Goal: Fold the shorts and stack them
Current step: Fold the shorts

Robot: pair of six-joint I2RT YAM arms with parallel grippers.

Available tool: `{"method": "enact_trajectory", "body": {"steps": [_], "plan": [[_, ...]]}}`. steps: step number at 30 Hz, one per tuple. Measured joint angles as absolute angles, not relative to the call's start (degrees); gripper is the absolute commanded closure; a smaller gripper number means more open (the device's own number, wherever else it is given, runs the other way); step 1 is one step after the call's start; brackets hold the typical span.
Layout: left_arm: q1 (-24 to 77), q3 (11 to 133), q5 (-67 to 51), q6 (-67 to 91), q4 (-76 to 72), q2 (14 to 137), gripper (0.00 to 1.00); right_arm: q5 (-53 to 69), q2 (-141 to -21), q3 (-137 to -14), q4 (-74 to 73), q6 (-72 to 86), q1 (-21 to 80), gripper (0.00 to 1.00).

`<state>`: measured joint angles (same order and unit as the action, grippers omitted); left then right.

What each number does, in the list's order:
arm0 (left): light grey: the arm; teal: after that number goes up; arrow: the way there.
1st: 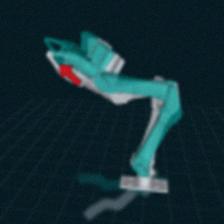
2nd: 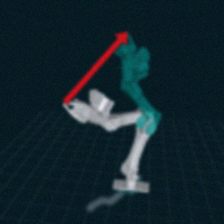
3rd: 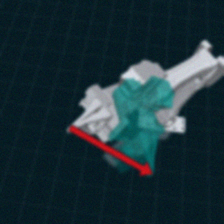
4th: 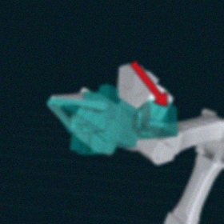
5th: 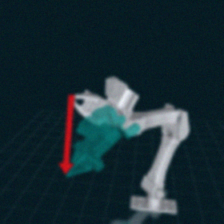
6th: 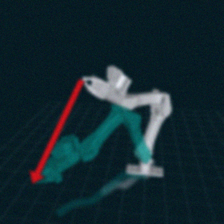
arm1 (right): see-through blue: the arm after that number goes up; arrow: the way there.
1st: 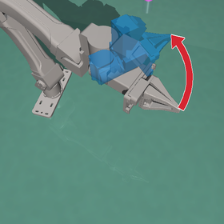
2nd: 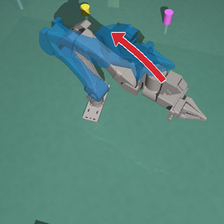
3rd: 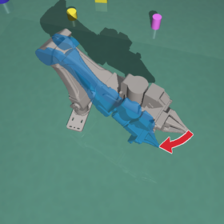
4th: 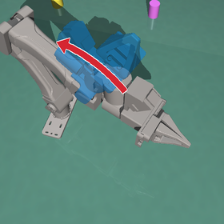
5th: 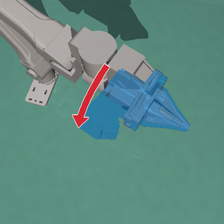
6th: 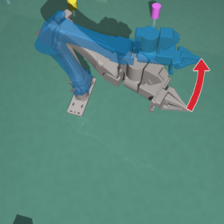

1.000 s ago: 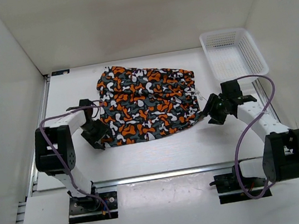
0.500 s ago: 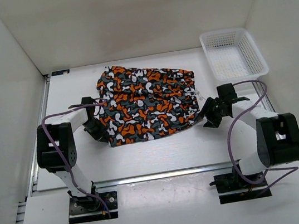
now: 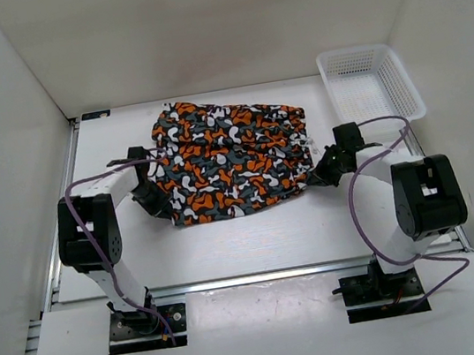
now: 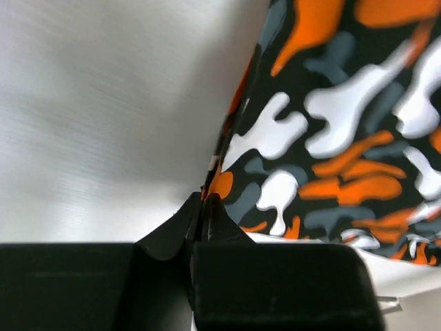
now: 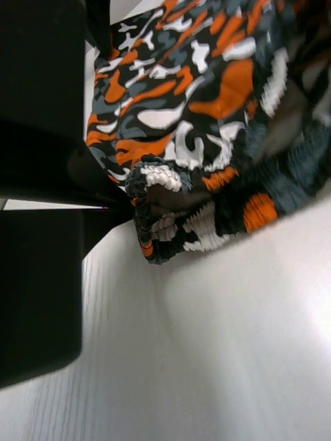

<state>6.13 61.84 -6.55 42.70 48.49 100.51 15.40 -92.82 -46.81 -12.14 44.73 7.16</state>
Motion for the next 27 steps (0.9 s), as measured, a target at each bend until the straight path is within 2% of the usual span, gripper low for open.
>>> {"method": "enact_trajectory", "body": {"steps": [5,18,27], "plan": [[5.91,70.08,-6.46,41.76,53.47,98.08,0.9,12.8,-87.59,-54.22,-18.83,42.57,7.27,1.0],[1.91,120.79,-9.41,38.09,68.64,80.05,0.9,12.62,-67.2,-87.24,-36.18,35.33,8.32,1.0],[1.61,135.48,-10.57,37.52,73.67,67.24,0.9,14.66,-56.12,-107.83,-47.16,31.99,8.84,1.0]]}}
